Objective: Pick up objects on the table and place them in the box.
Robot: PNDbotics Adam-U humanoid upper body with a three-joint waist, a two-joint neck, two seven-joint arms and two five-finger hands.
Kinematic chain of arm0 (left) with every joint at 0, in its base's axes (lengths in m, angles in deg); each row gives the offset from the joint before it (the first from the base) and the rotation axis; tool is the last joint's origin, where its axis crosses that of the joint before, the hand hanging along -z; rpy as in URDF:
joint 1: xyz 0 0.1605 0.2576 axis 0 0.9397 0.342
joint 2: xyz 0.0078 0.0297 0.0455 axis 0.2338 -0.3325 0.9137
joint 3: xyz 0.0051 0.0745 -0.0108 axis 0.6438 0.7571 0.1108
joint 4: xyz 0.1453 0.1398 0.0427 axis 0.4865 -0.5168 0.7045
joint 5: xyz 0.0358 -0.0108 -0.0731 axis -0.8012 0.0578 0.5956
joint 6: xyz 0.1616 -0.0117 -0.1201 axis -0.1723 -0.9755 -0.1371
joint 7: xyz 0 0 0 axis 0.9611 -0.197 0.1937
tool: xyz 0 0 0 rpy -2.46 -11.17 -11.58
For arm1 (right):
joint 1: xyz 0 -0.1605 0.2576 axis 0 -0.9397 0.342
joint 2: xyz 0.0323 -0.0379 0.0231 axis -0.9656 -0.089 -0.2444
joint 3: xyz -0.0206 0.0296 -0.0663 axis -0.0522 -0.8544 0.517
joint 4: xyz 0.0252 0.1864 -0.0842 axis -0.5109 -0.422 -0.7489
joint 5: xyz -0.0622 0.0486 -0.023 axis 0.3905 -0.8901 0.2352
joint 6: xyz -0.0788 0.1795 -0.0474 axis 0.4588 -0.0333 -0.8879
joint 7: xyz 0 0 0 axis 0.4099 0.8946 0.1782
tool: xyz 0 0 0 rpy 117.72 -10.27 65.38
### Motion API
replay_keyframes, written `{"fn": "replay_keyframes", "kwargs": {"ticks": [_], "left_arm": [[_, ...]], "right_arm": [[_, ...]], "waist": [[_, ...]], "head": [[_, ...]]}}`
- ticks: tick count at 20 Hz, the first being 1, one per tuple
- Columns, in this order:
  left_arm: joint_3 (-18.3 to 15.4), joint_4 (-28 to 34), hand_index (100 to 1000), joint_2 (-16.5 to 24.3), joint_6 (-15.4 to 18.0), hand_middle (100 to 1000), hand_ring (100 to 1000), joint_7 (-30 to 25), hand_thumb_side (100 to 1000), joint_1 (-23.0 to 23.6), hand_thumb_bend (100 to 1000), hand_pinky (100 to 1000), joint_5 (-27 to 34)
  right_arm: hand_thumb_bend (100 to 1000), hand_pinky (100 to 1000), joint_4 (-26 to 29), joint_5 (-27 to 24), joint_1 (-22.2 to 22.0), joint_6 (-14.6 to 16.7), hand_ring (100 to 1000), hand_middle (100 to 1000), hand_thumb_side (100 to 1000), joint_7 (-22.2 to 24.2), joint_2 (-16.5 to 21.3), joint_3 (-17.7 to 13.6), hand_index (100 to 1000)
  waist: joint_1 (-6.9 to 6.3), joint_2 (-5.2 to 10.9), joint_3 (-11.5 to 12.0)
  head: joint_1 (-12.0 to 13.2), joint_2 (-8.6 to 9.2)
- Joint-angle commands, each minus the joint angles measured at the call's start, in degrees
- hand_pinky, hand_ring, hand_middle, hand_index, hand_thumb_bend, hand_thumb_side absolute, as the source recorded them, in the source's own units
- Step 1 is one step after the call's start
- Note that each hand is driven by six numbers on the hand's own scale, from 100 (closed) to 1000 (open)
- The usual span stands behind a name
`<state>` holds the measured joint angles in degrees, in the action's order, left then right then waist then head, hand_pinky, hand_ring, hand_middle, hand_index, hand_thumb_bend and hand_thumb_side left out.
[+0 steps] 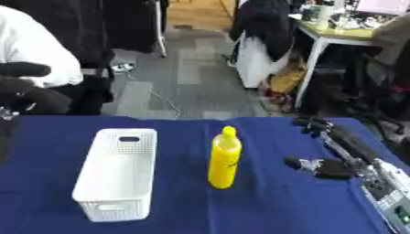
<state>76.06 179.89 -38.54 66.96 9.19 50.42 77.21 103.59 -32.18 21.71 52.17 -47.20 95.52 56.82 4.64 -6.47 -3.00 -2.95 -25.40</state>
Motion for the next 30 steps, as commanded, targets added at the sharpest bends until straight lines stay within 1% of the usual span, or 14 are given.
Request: {"fn": "replay_keyframes", "kwargs": {"ticks": [1, 3, 5, 8, 10, 15, 17, 19, 23, 25, 26, 27, 28, 30], "left_arm": [[-0.4, 0.7, 808, 0.4, -0.1, 814, 575, 0.0, 996, -1.1, 268, 671, 0.4], [-0.4, 0.7, 808, 0.3, -0.2, 814, 574, -0.1, 996, -1.2, 268, 671, 0.5], [-0.3, 0.7, 808, 0.2, -0.2, 814, 575, -0.3, 996, -1.3, 267, 672, 0.5], [-0.3, 0.7, 808, 0.2, -0.1, 813, 575, -0.4, 996, -1.5, 268, 672, 0.5], [-0.2, 0.7, 808, 0.2, -0.1, 814, 575, -0.5, 997, -1.5, 267, 672, 0.5], [-0.1, 0.7, 808, 0.1, -0.1, 813, 575, -0.7, 997, -1.7, 267, 672, 0.6], [0.0, 0.7, 808, 0.0, -0.1, 814, 575, -0.9, 997, -1.9, 267, 672, 0.7], [0.1, 0.7, 808, -0.2, -0.1, 814, 575, -1.0, 997, -2.3, 268, 672, 0.8], [0.1, 0.7, 809, -0.6, -0.2, 814, 576, -1.0, 997, -2.7, 269, 672, 1.1], [0.1, 0.7, 809, -0.6, -0.3, 814, 576, -1.1, 997, -2.8, 269, 672, 1.2], [0.1, 0.7, 809, -0.7, -0.3, 813, 576, -1.1, 1000, -2.8, 270, 673, 1.3], [0.0, 0.7, 809, -0.7, -0.3, 813, 576, -1.1, 996, -2.8, 269, 673, 1.3], [0.0, 0.7, 808, -0.7, -0.2, 813, 576, -1.1, 996, -2.8, 269, 673, 1.4], [0.1, 0.7, 808, -0.7, -0.2, 813, 576, -1.2, 997, -2.9, 268, 673, 1.4]], "right_arm": [[748, 711, 0.8, 0.1, 1.8, 0.4, 761, 880, 959, 0.1, 0.8, -0.2, 919], [746, 712, 0.5, 0.1, 2.3, 0.5, 761, 880, 962, 0.3, 0.3, -0.1, 919], [741, 714, 0.3, 0.2, 2.8, 0.6, 762, 878, 969, 0.7, -0.2, 0.2, 917], [739, 715, -0.7, 0.8, 3.8, 0.7, 763, 876, 975, 1.2, -1.1, 0.5, 915], [738, 715, -1.9, 1.4, 4.4, 0.6, 763, 876, 978, 1.5, -1.9, 0.6, 918], [747, 715, -4.6, 2.3, 5.9, 1.0, 761, 879, 983, 1.7, -4.2, 0.8, 929], [748, 722, -5.7, 2.7, 6.8, 0.6, 765, 879, 983, 1.5, -5.5, 0.8, 929], [743, 735, -6.8, 3.9, 7.6, -0.3, 774, 885, 980, 0.8, -7.0, 0.8, 924], [742, 766, -9.1, 9.6, 8.4, -3.9, 800, 888, 953, -0.8, -10.0, 0.9, 912], [743, 768, -10.4, 11.9, 8.6, -5.7, 801, 886, 951, -1.9, -11.5, 0.8, 907], [753, 785, -10.8, 12.9, 8.7, -6.5, 811, 884, 937, -2.6, -12.1, 0.7, 892], [746, 780, -11.3, 13.8, 8.7, -7.2, 808, 884, 950, -3.4, -12.6, 0.7, 894], [756, 799, -11.6, 14.5, 8.8, -7.8, 819, 885, 948, -4.2, -13.0, 0.6, 882], [755, 808, -12.2, 15.7, 8.9, -8.7, 823, 886, 953, -5.8, -13.8, 0.4, 880]], "waist": [[-0.24, 0.54, 0.2], [-0.24, 0.46, 0.3], [-0.23, 0.38, 0.4], [-0.23, 0.22, 0.5], [-0.21, 0.21, 0.5], [-0.20, 0.12, 0.7], [-0.27, 0.00, 0.8], [-0.37, -0.19, 1.0], [-0.39, -0.34, 1.4], [-0.40, -0.32, 1.5], [-0.42, -0.29, 1.5], [-0.44, -0.26, 1.5], [-0.47, -0.25, 1.5], [-0.53, -0.27, 1.5]], "head": [[-1.0, 0.95], [-1.1, 1.06], [-1.6, 1.66], [-4.0, 3.80], [-4.9, 4.76], [-6.7, 6.70], [-7.2, 7.03], [-7.8, 6.87], [-9.2, 6.59], [-9.7, 6.78], [-9.9, 6.90], [-10.1, 6.98], [-10.3, 7.11], [-10.8, 7.26]]}}
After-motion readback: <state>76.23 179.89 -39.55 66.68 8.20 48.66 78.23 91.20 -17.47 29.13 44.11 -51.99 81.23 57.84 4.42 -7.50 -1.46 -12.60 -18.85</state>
